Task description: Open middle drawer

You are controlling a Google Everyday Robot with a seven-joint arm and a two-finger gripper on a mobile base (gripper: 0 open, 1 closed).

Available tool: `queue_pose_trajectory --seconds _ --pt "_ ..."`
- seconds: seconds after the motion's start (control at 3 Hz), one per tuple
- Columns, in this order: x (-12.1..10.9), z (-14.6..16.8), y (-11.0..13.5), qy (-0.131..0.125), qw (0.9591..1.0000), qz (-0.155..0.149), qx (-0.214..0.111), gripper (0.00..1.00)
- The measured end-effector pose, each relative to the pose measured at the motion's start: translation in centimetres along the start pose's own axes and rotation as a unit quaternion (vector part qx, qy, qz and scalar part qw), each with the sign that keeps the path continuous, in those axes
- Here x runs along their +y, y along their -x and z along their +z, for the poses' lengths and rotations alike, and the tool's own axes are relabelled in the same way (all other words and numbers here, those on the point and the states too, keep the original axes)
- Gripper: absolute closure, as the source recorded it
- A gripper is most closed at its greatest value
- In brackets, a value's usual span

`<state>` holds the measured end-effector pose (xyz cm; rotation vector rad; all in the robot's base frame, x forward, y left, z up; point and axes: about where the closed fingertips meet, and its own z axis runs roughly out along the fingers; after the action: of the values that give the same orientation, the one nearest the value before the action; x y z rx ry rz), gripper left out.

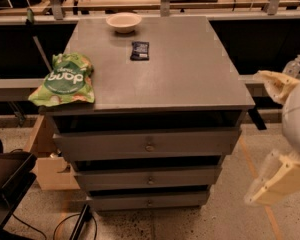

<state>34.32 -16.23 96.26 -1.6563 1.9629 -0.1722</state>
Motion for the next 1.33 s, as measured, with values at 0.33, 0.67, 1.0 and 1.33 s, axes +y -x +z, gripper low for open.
queue_pose_trajectory --seconds 0.33,0.67,1.0,1.33 --pt "3.3 3.4 0.9 -0.016 0.9995 -0.006 -0.025 0.0" --pt "7.4 12.7 -1.1 0.023 0.9991 0.016 -0.032 0.0" --pt "9.5 16.0 -3.7 0.034 0.9982 0.042 -0.027 0.0" --pt "9.4 15.8 -3.6 0.032 0.9984 0.04 -0.026 0.0"
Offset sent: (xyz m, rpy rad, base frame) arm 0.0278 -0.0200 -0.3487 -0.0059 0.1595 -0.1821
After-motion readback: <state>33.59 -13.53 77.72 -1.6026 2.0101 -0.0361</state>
